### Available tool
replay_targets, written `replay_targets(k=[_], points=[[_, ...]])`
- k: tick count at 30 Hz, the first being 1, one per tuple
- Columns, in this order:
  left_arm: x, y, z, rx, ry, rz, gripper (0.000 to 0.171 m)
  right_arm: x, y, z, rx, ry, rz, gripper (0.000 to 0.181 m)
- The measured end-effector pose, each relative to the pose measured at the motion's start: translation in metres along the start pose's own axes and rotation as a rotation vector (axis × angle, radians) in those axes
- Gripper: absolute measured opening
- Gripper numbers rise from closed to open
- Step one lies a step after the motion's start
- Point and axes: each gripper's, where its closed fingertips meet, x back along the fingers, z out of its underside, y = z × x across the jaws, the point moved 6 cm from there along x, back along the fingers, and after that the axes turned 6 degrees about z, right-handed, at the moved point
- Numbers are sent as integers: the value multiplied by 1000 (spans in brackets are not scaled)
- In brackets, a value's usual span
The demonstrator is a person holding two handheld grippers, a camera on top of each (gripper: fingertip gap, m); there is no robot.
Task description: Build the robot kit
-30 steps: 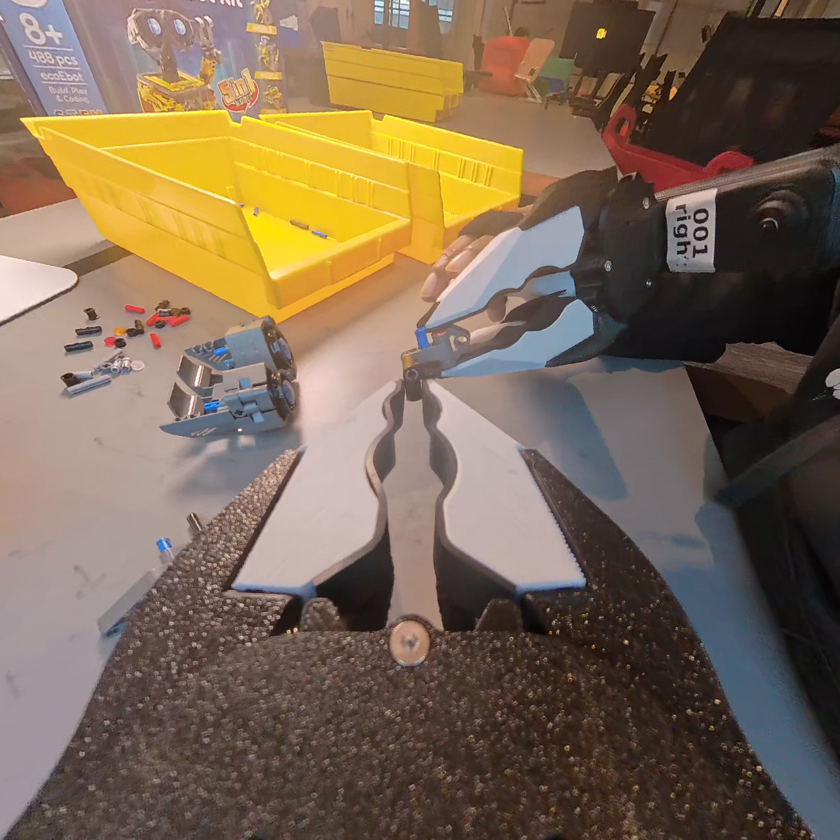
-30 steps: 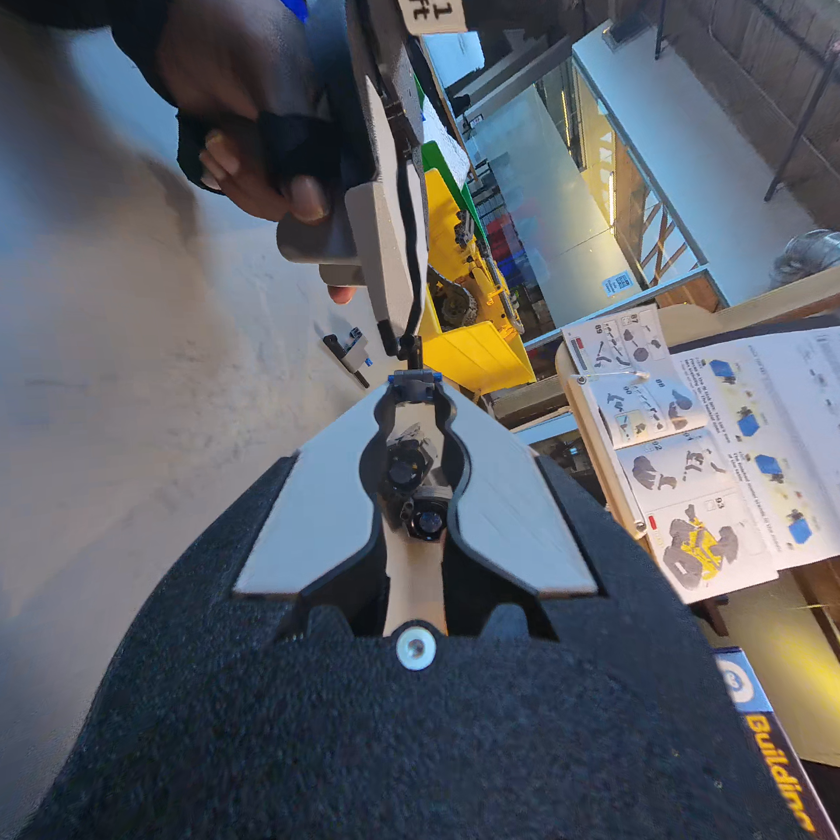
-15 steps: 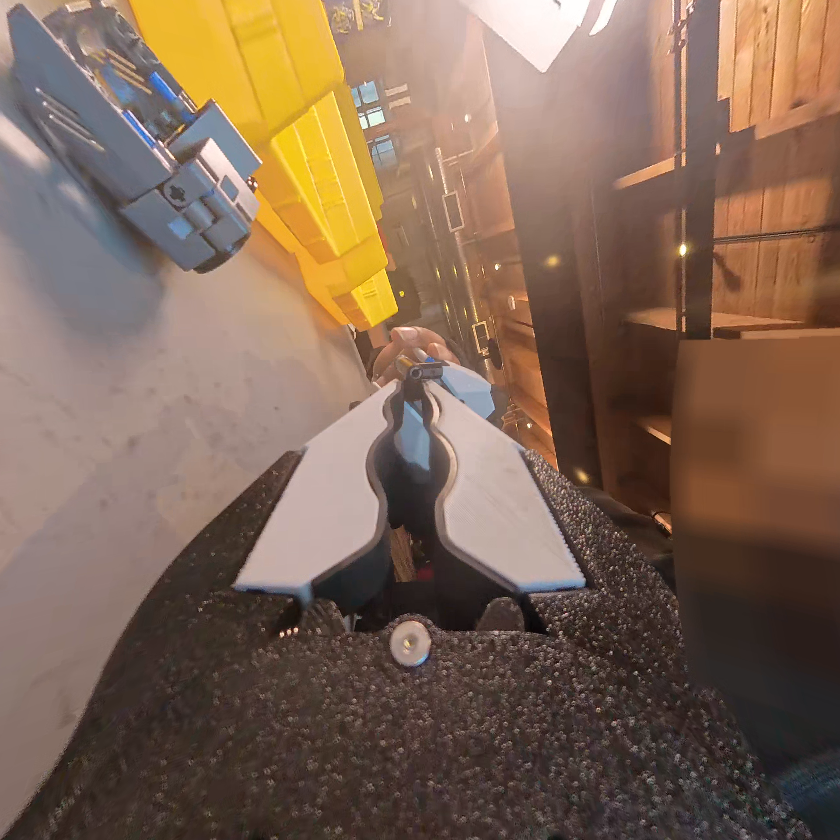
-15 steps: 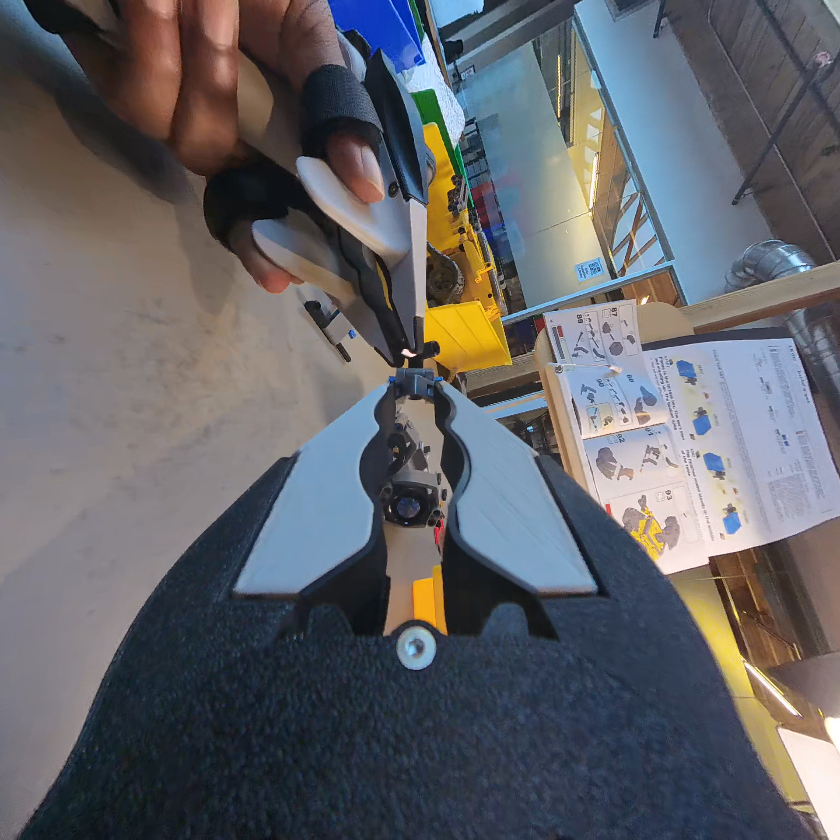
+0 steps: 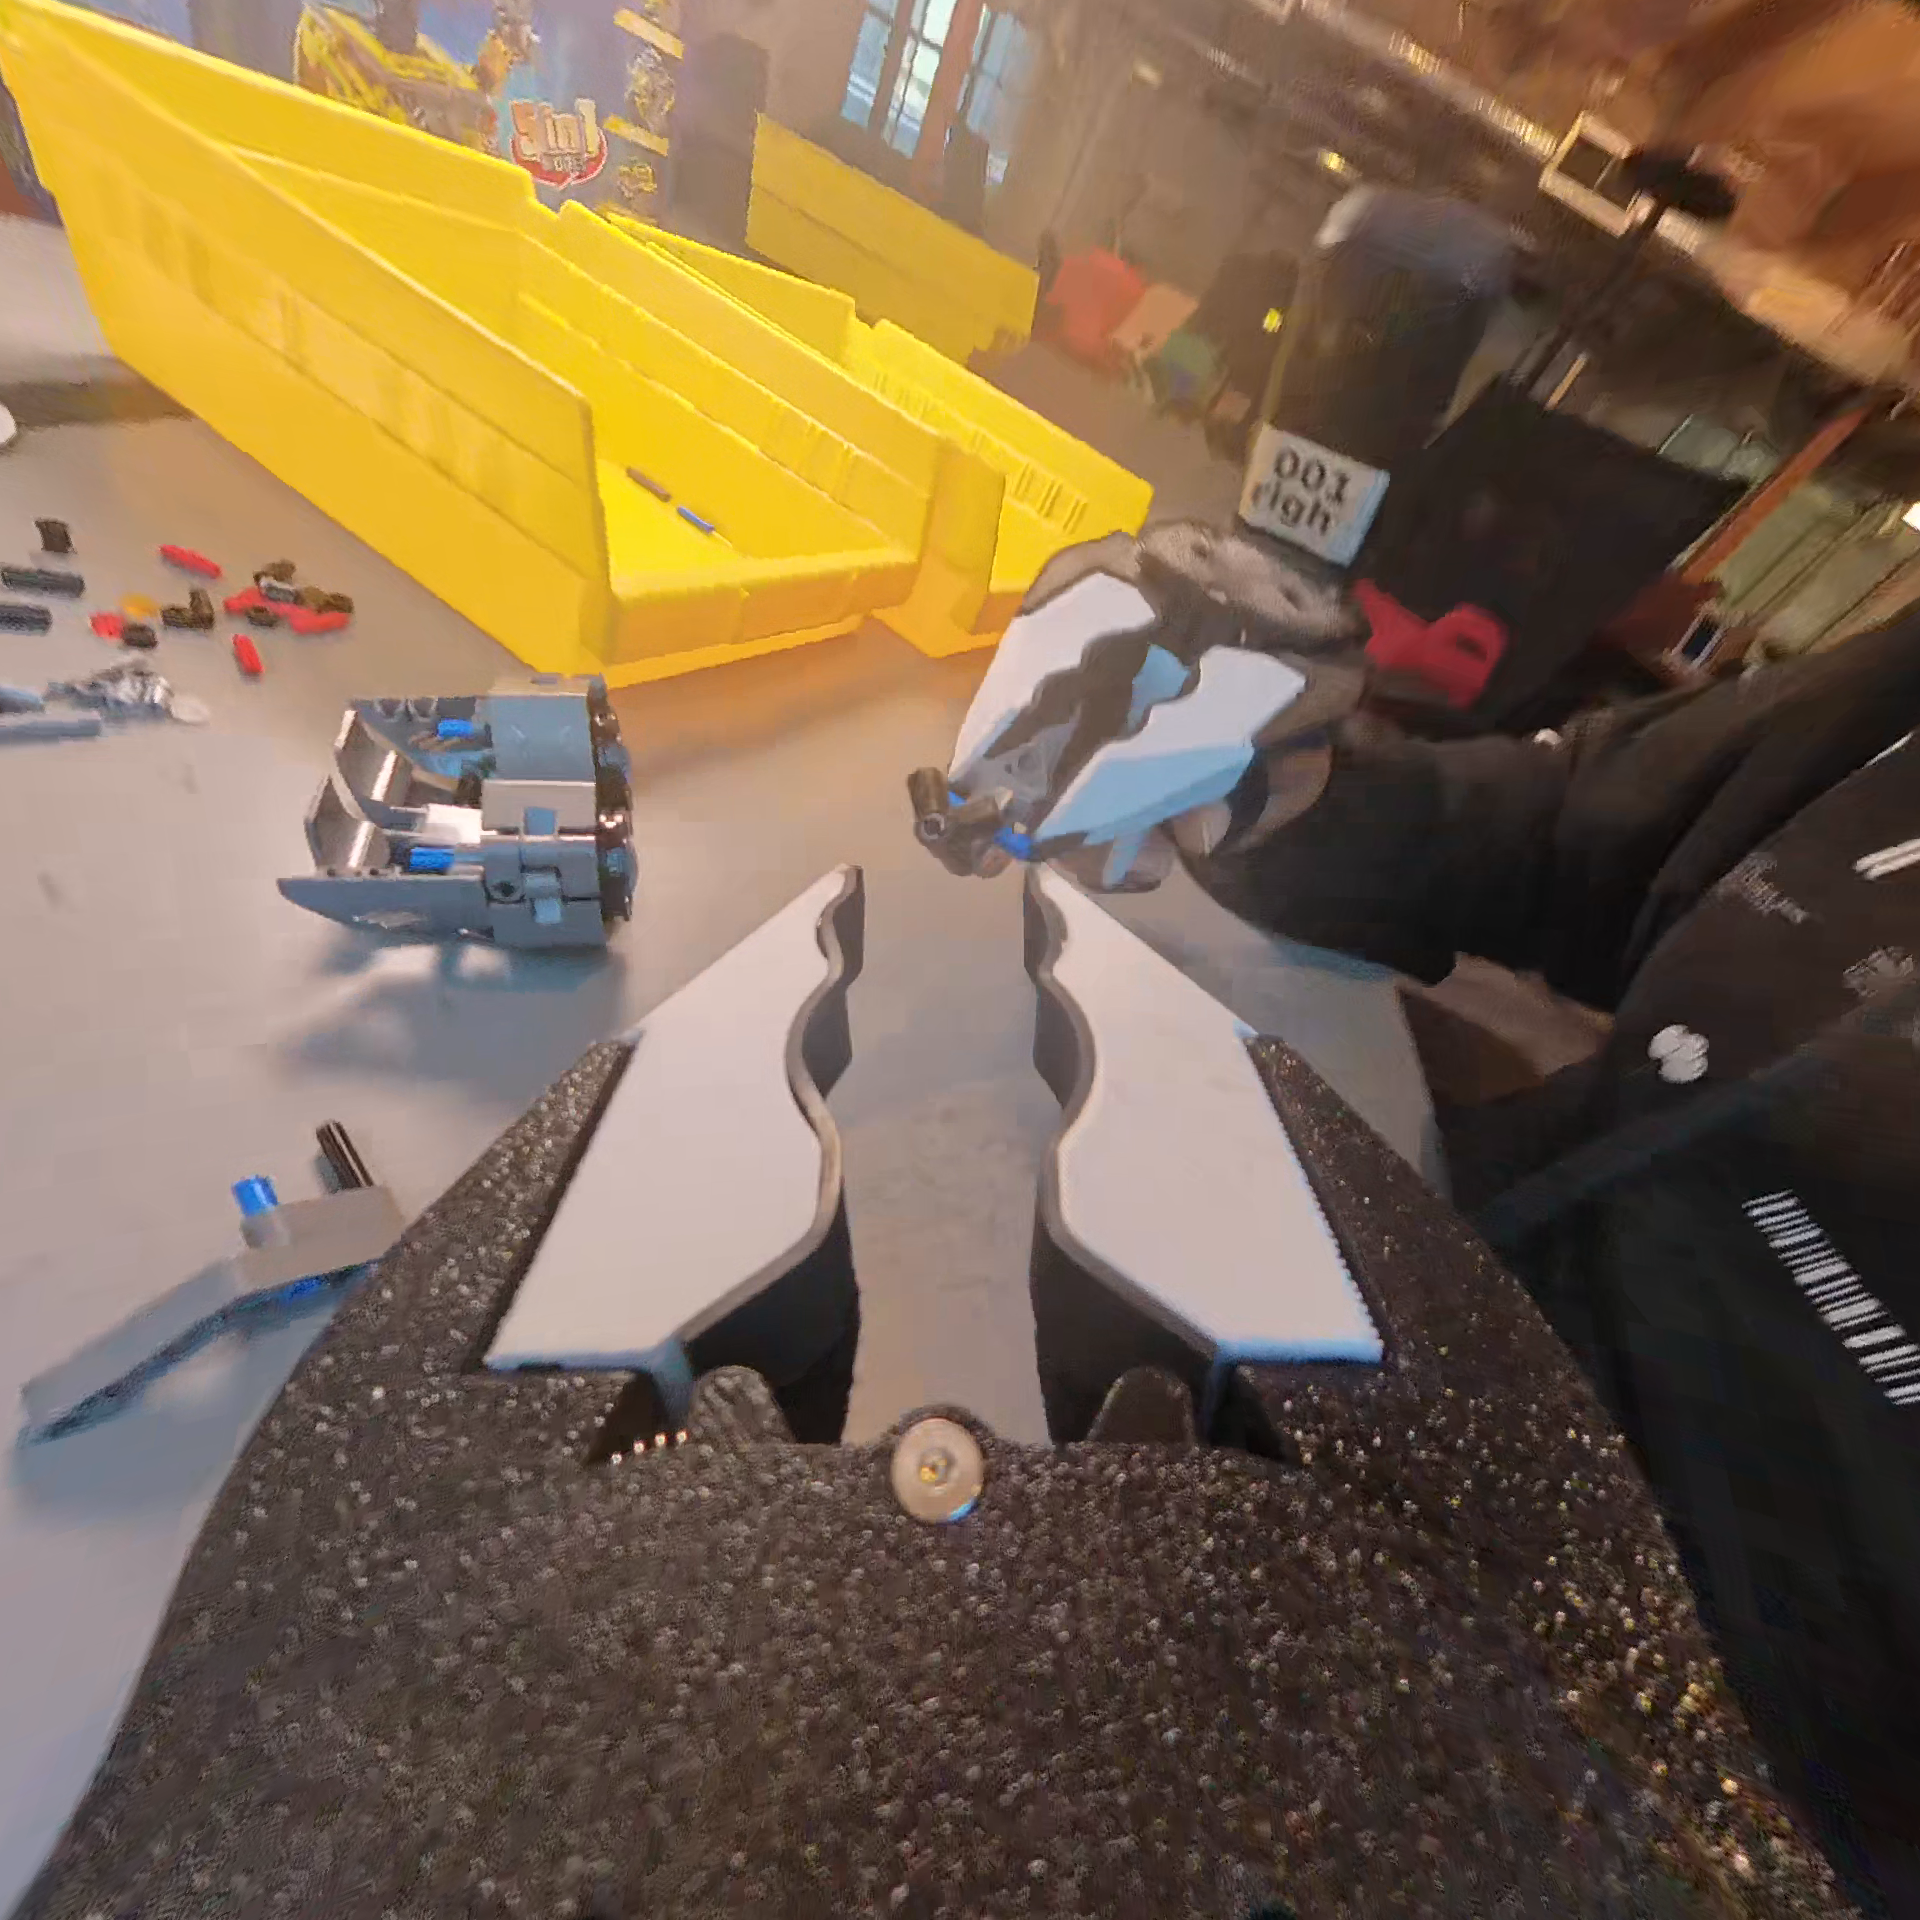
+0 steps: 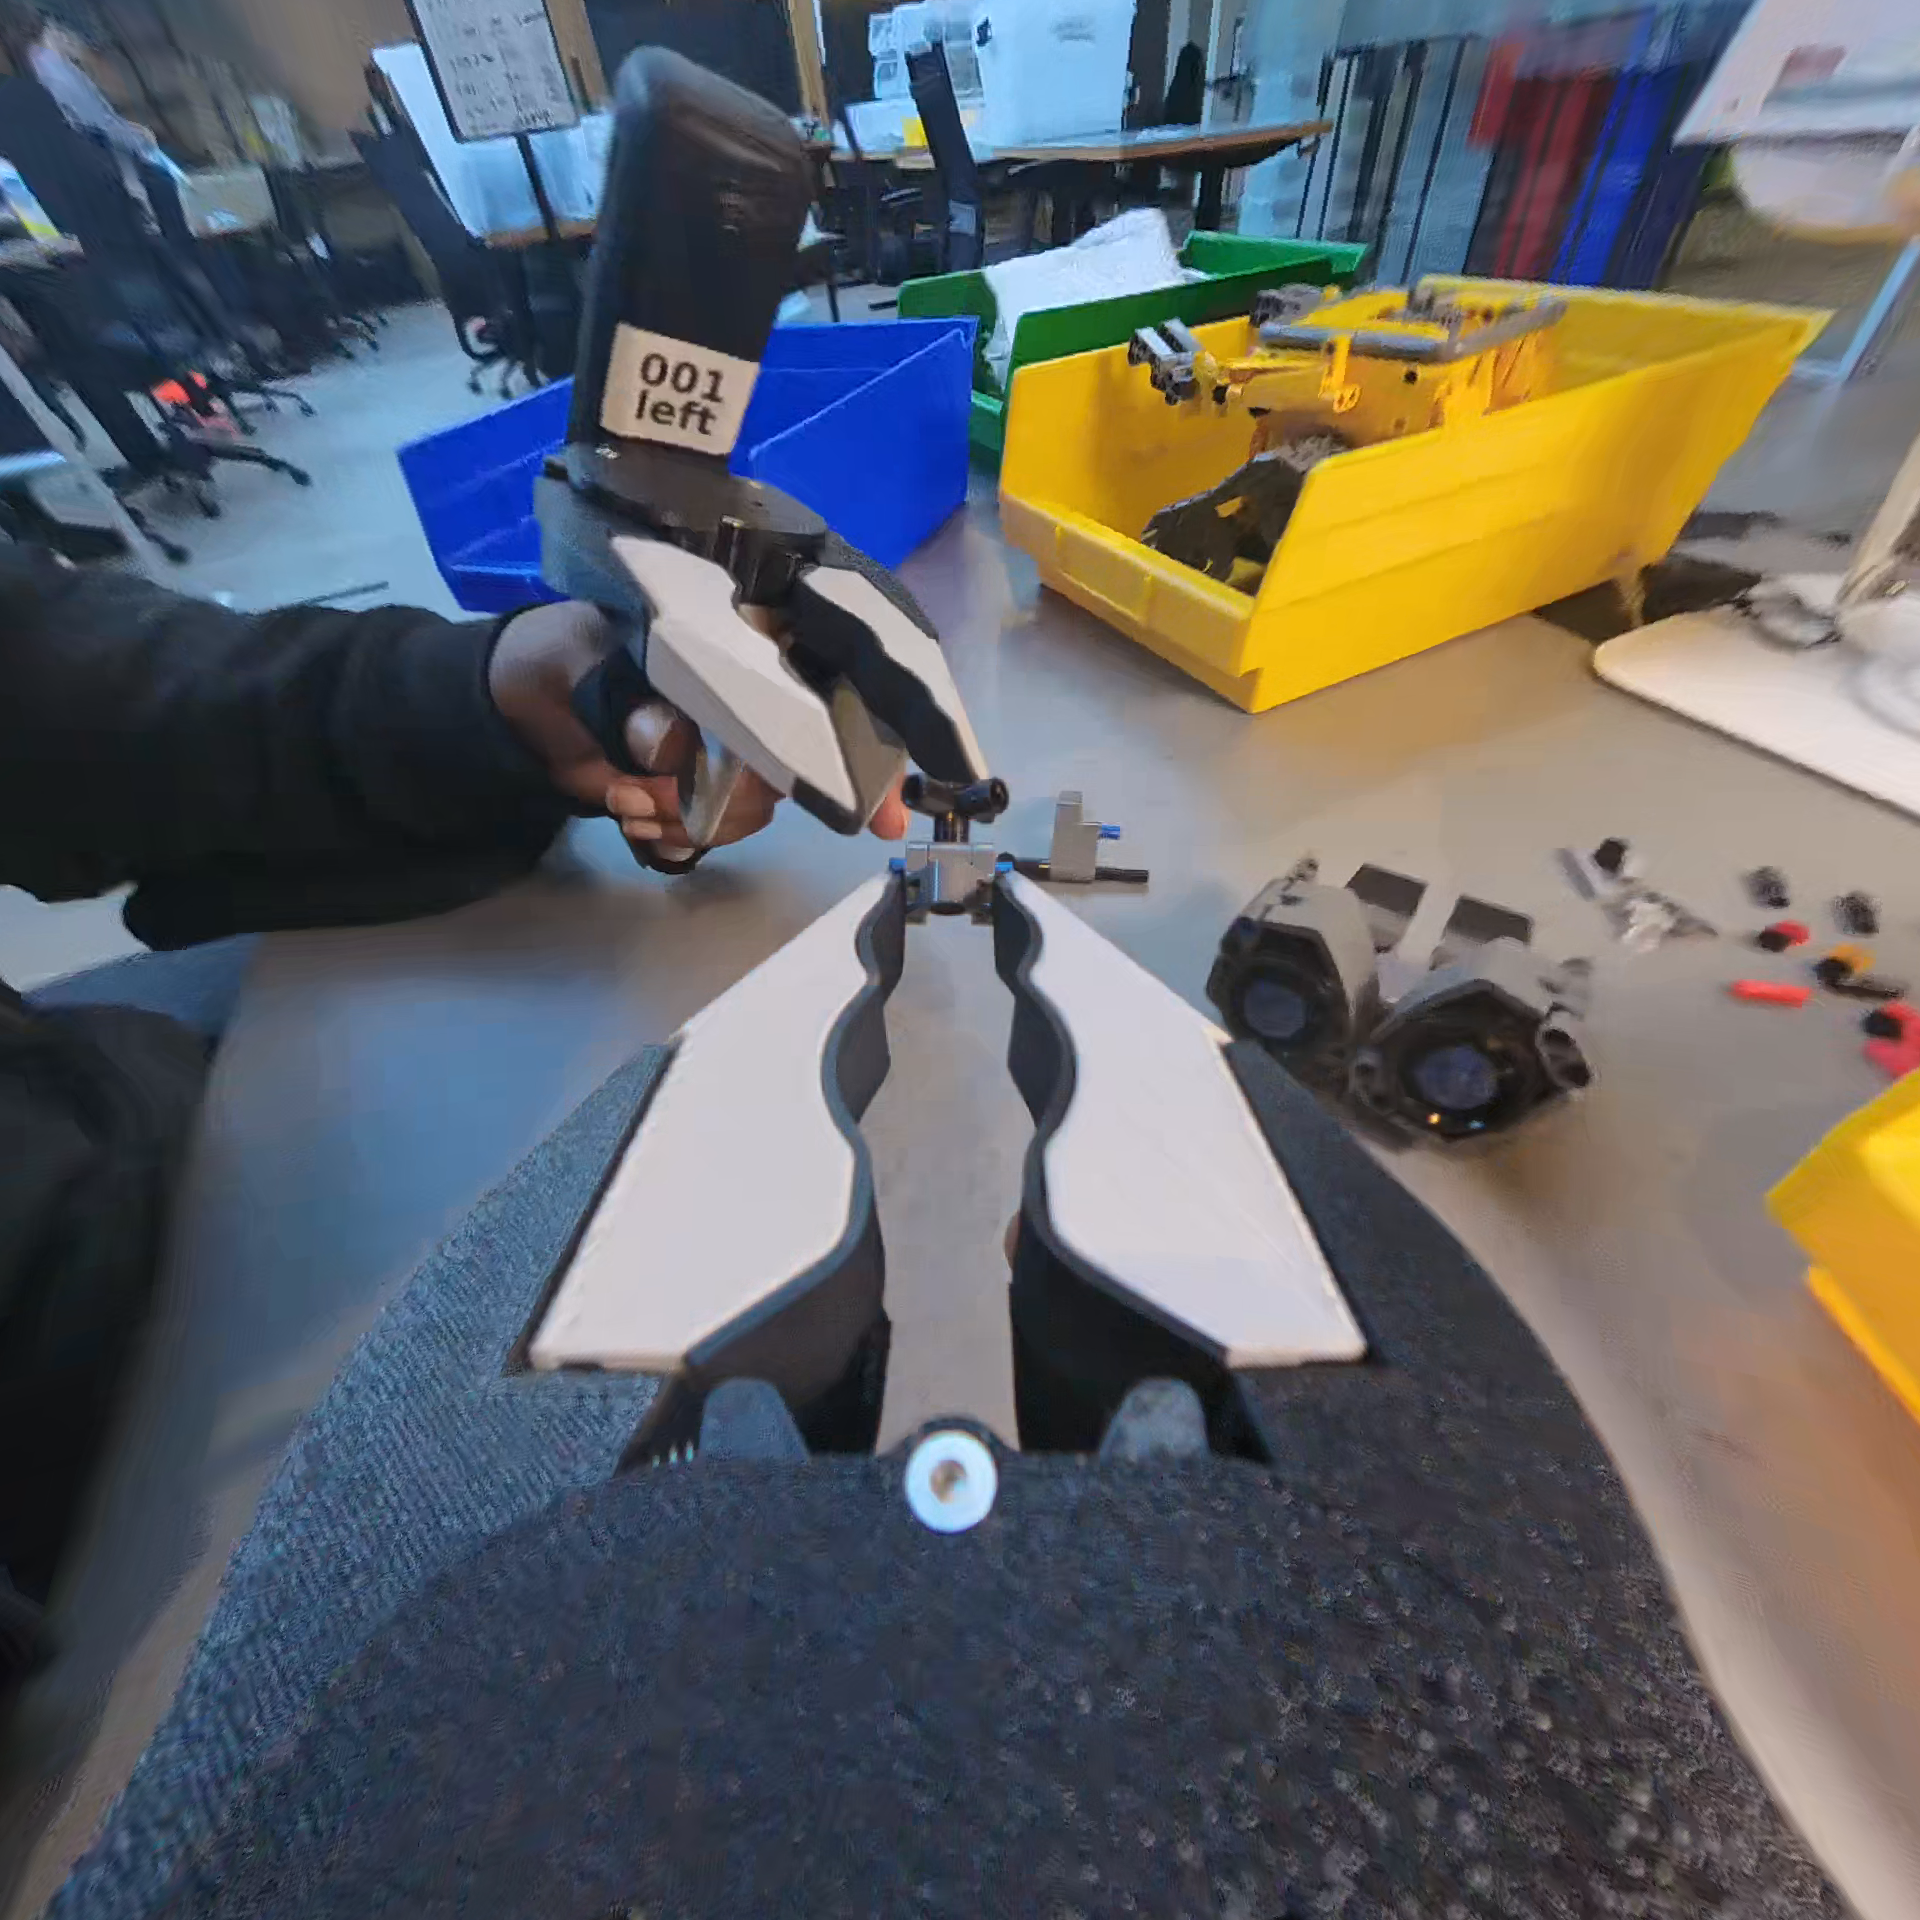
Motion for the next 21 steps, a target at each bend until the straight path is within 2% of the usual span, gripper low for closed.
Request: replay_targets(k=[2,5,11,14,18,21], points=[[-4,-2,3,-73,31,-37,25,-1,-3,5,-43,51,-10,15],[-9,1,10,-140,106,-116,19,-5,-5,20,-13,173,21,15],[-18,6,31,-235,335,-224,14,-12,1,51,110,449,58,15],[-21,2,38,-261,390,-195,14,-12,5,52,158,504,67,15],[-25,-3,46,-296,463,-166,15,-8,15,57,198,585,9,22],[-29,-5,53,-349,524,-171,17,-3,21,57,209,593,-58,25]])
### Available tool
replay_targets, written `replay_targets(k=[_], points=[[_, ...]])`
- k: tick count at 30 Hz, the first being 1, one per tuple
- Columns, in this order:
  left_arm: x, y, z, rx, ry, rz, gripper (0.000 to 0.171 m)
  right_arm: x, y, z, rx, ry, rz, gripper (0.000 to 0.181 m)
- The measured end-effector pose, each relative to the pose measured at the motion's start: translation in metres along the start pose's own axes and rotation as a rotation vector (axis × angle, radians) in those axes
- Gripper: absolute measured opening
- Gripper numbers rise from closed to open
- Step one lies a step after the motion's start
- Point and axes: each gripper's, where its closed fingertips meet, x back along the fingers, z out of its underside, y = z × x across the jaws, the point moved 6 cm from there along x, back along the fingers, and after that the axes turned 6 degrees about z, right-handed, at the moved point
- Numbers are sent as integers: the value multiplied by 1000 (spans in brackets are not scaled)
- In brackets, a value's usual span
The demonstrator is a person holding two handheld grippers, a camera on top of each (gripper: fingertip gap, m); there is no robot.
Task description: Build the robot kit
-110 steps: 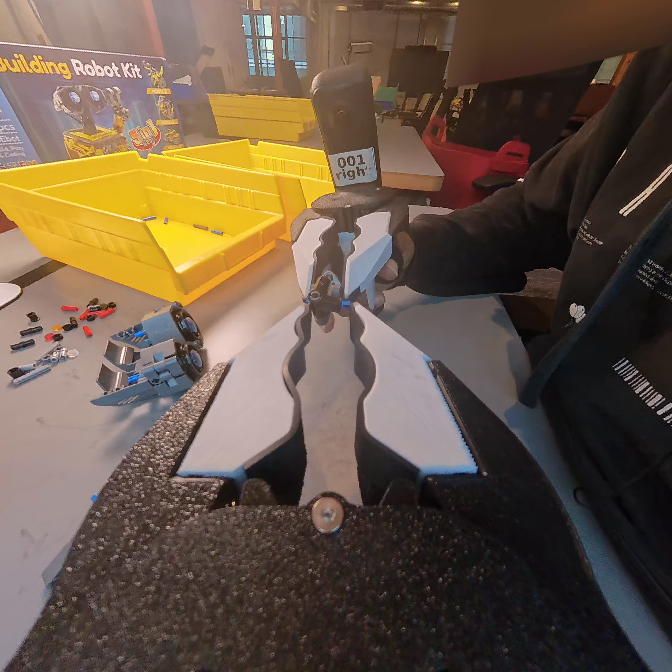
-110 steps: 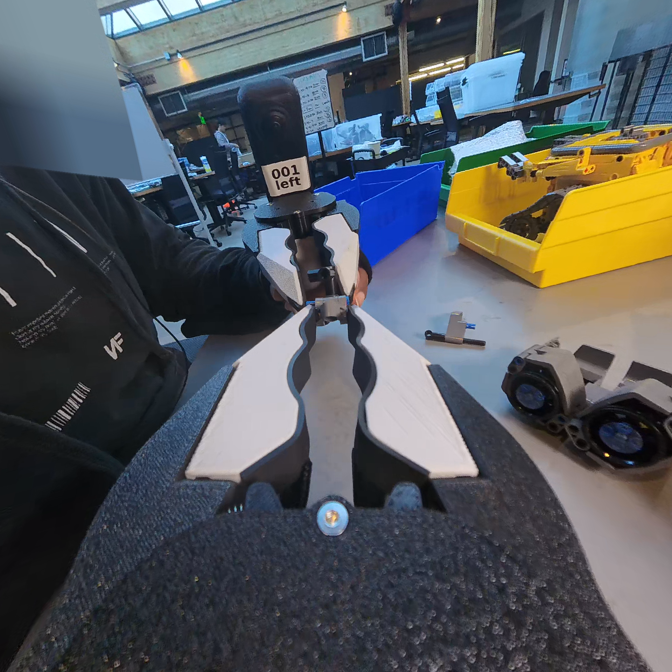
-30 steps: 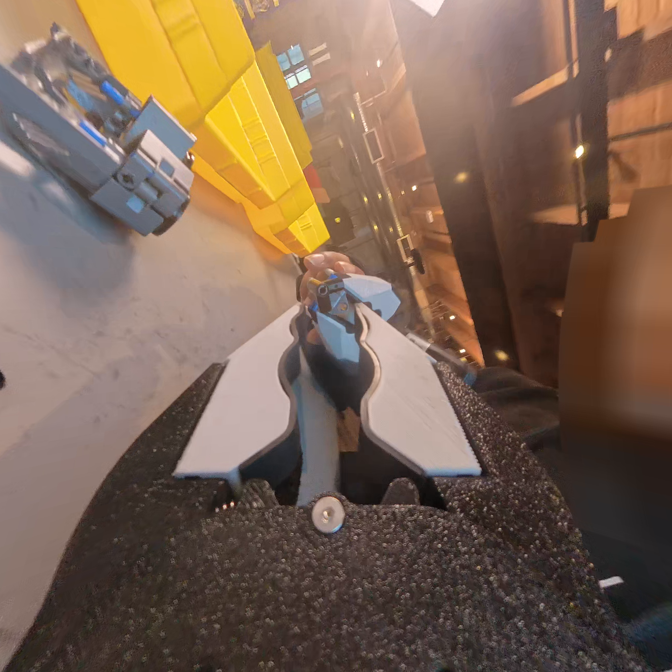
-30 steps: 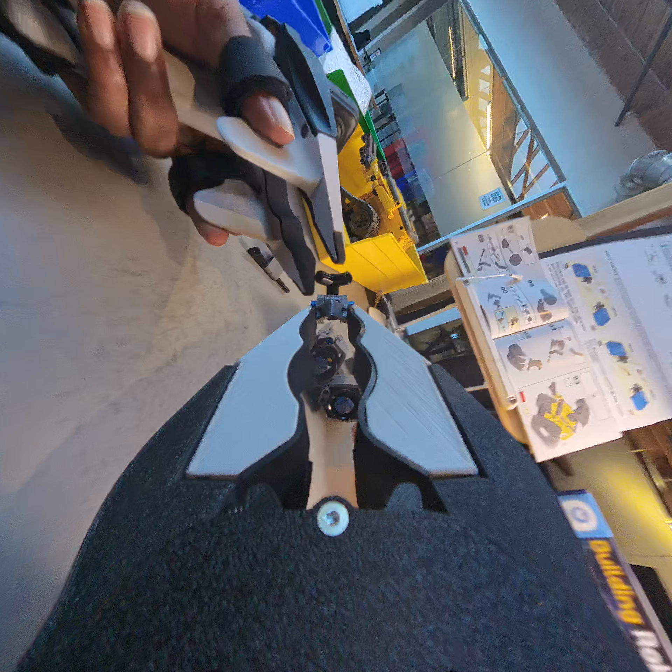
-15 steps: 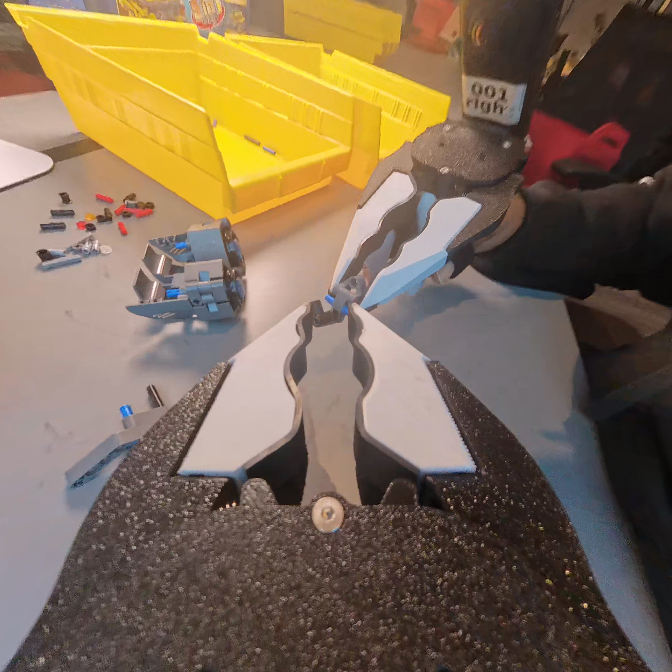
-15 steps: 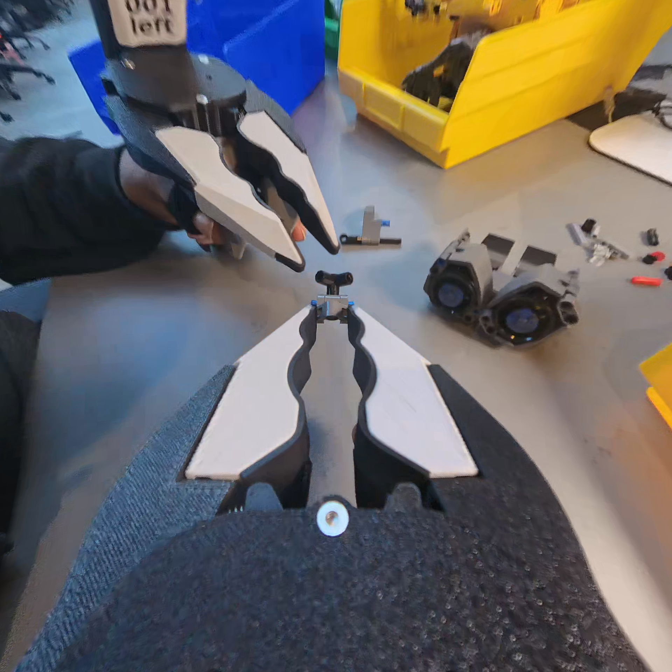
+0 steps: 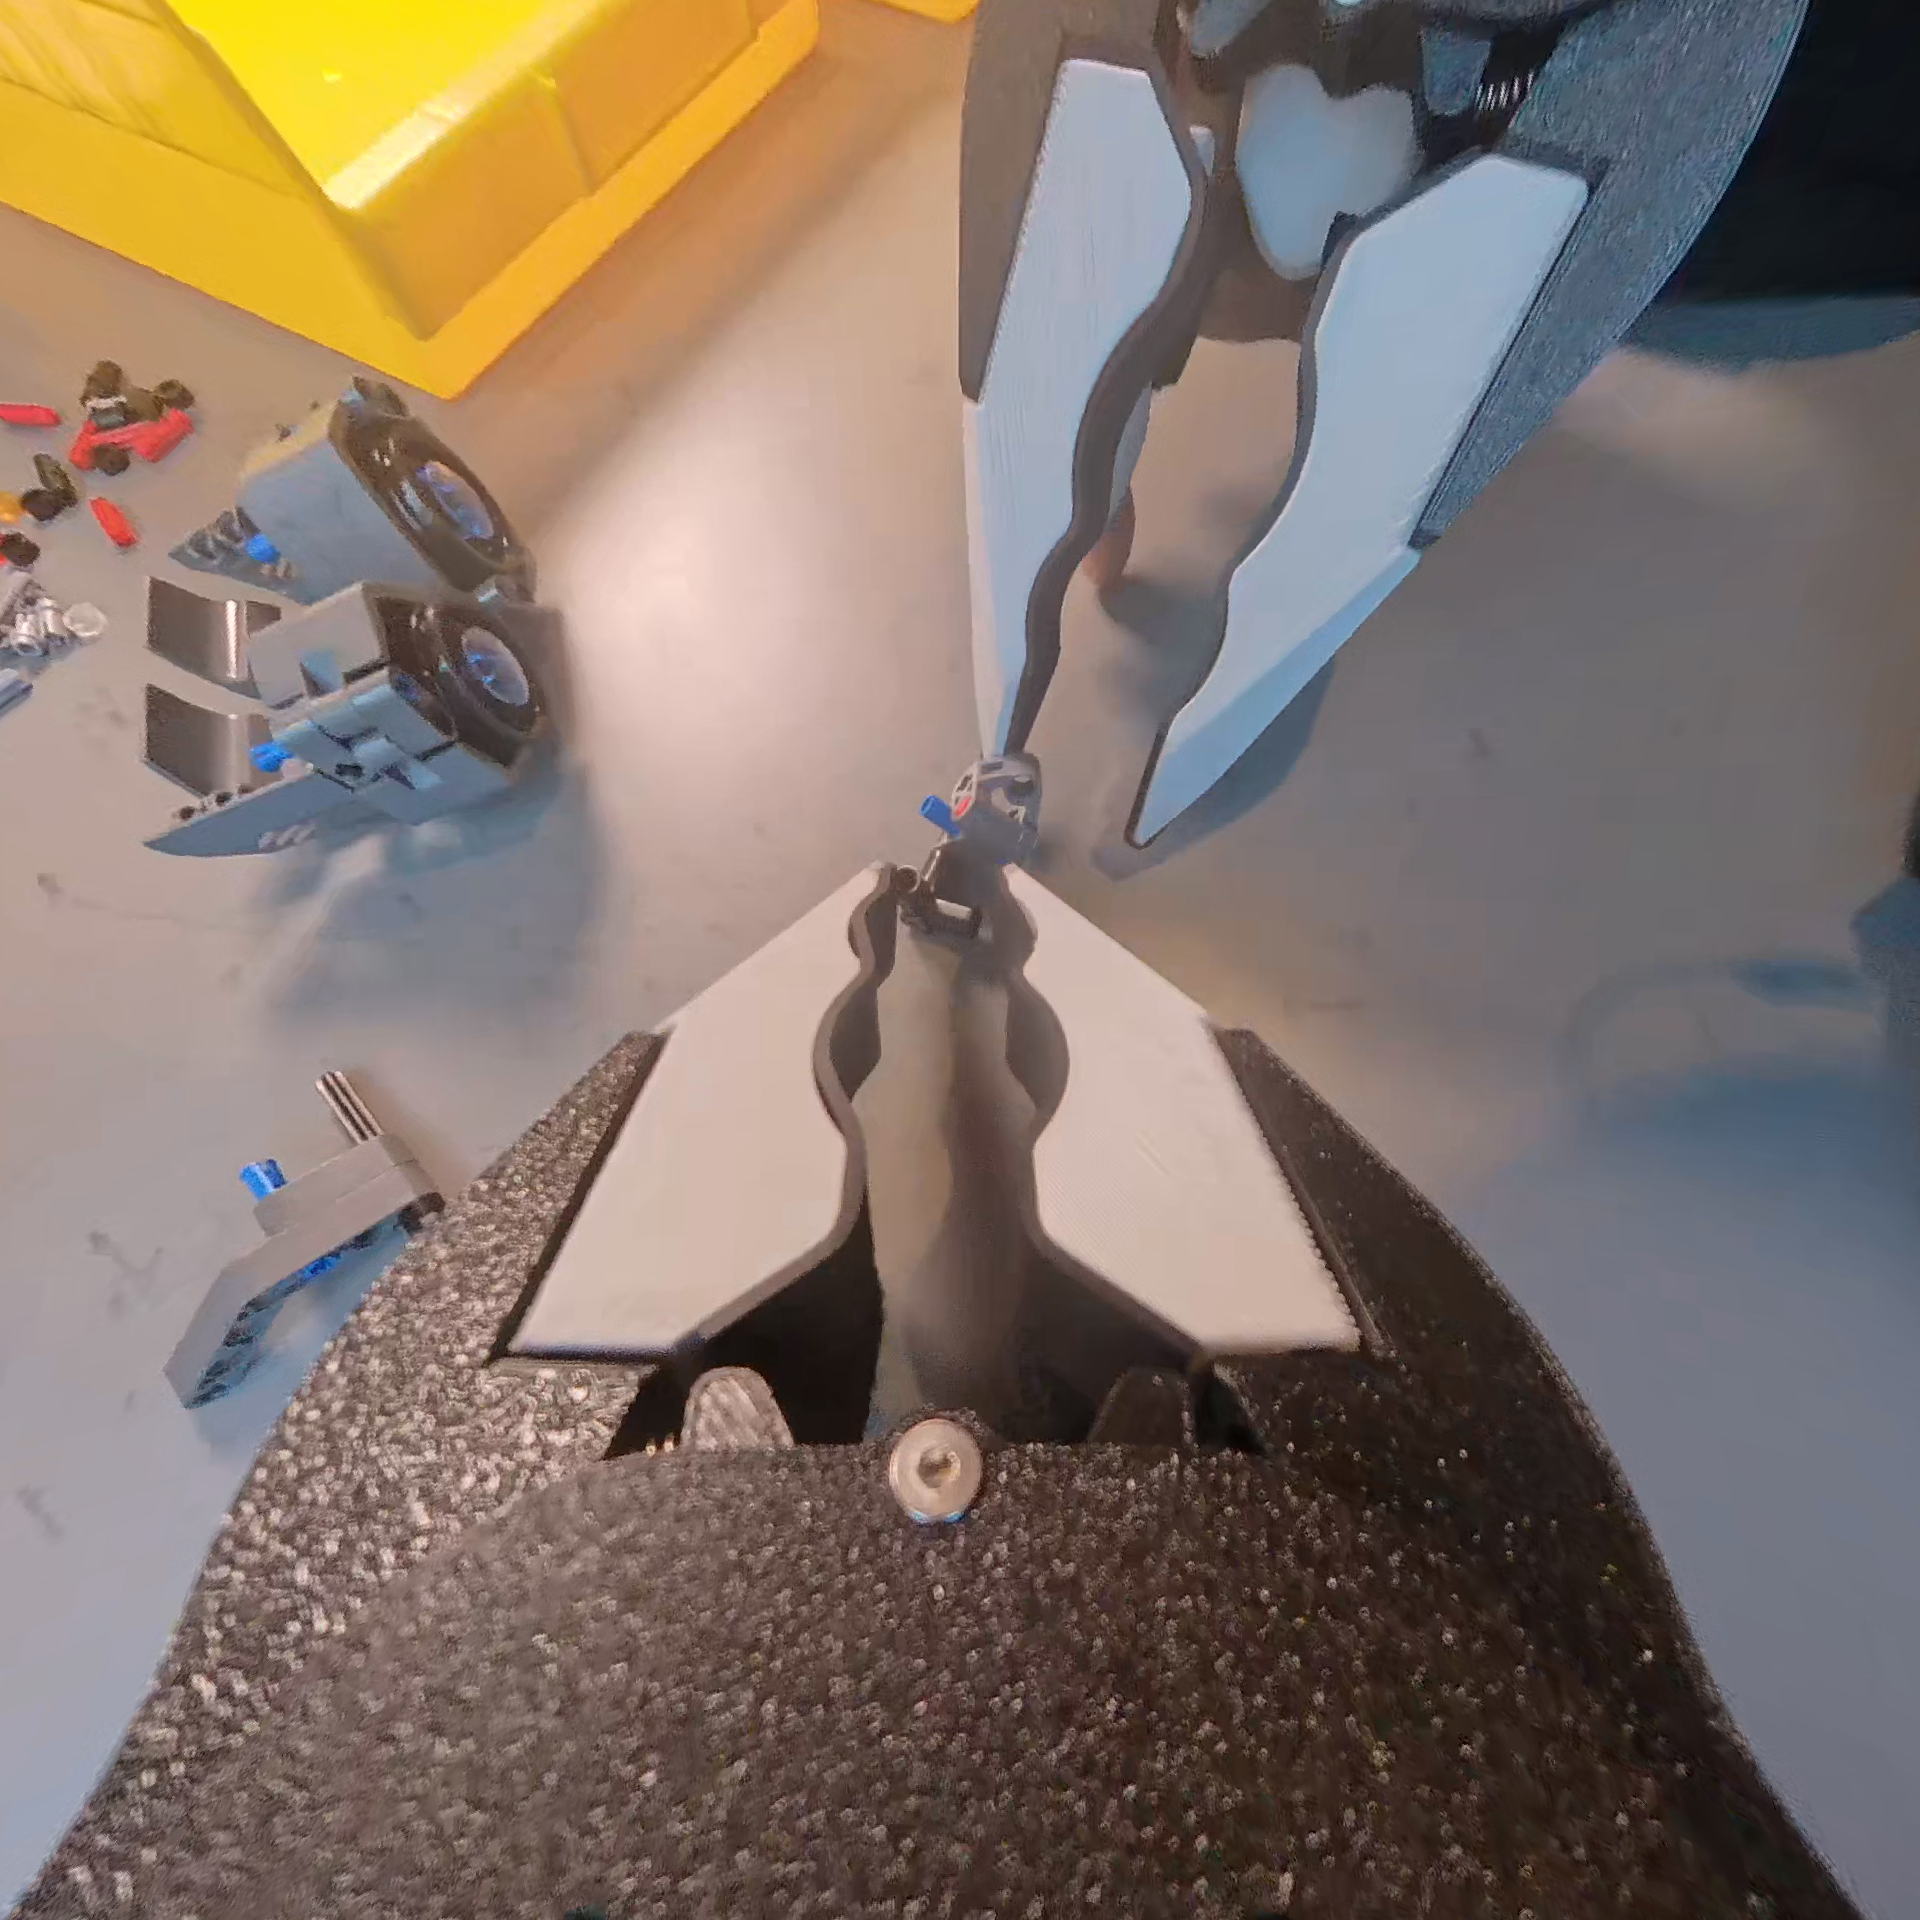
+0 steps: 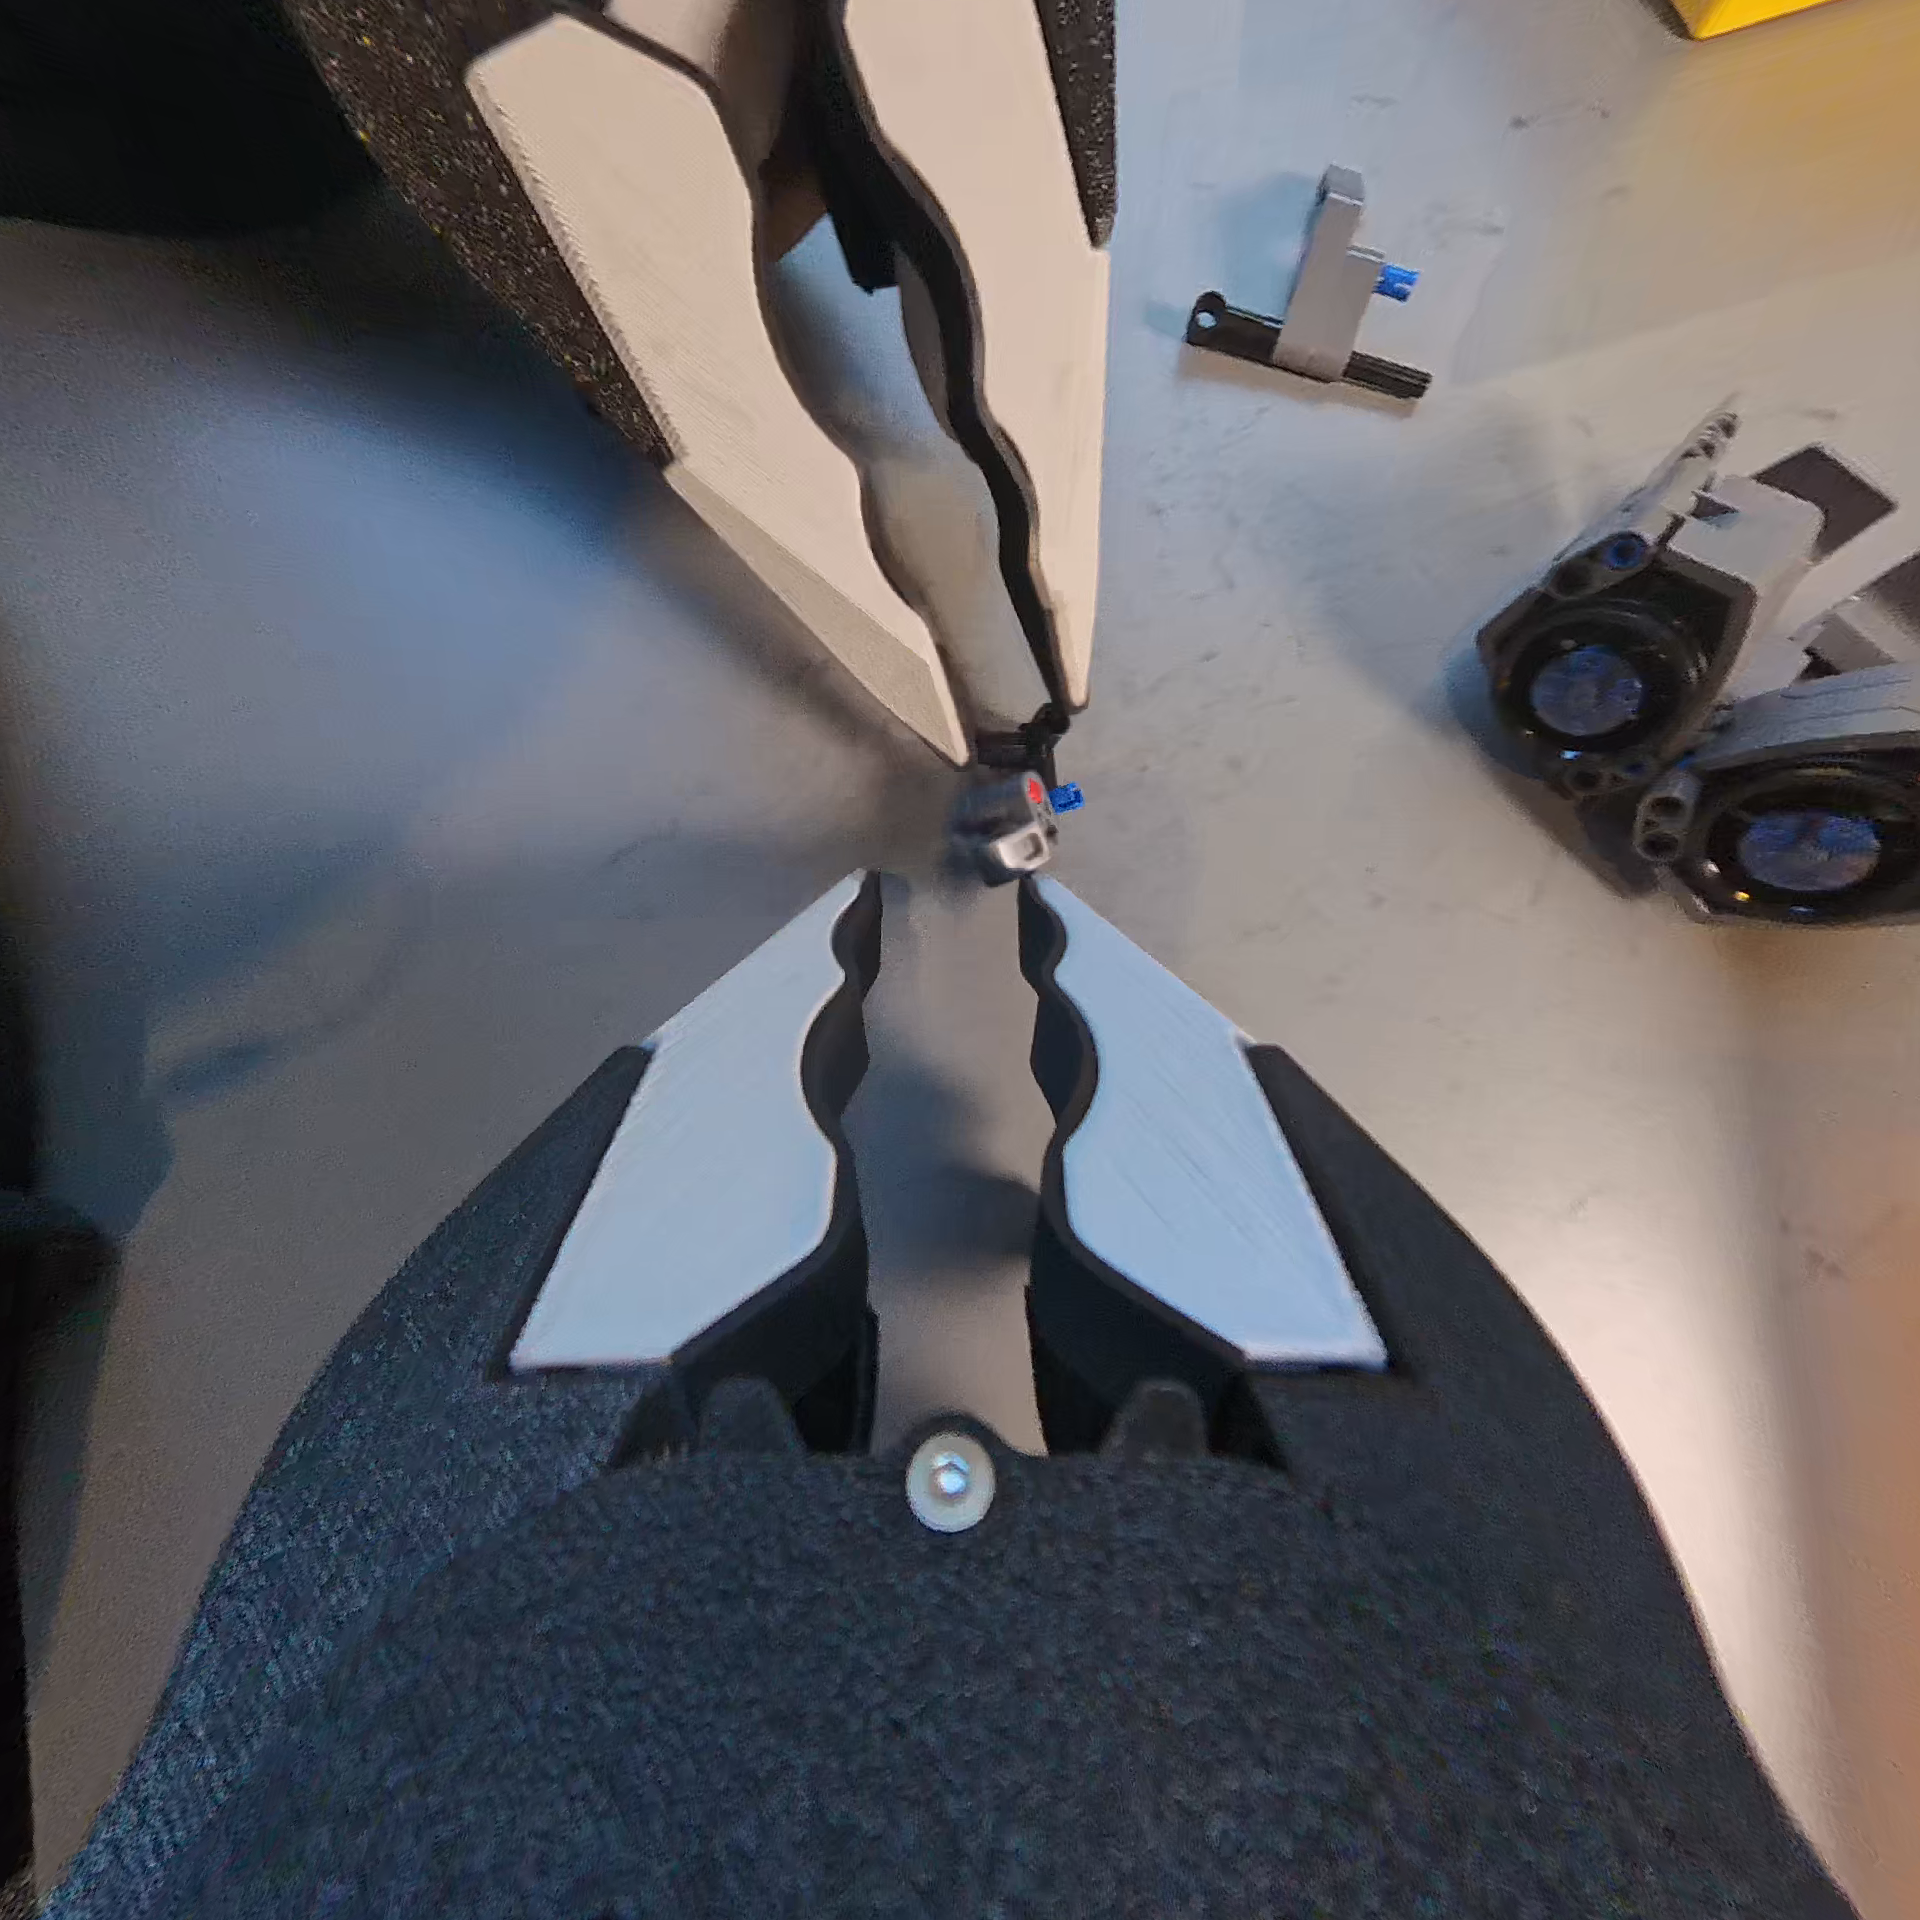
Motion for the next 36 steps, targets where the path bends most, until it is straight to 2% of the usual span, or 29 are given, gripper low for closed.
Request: replay_targets(k=[8,13,17,25,30,36], points=[[-3,6,1,-118,51,-91,16,5,-16,-3,-35,-84,15,24],[1,15,1,-173,68,-164,17,-9,-20,-4,74,-81,126,23],[9,21,1,-152,53,-203,17,-13,-19,-8,93,-88,133,23],[17,19,8,26,22,-58,19,-13,-15,-11,145,-93,155,23],[4,17,10,-8,78,-70,19,-12,-14,-14,179,-110,175,23],[1,19,10,-37,93,-103,11,-11,-14,-12,162,-91,163,14]])
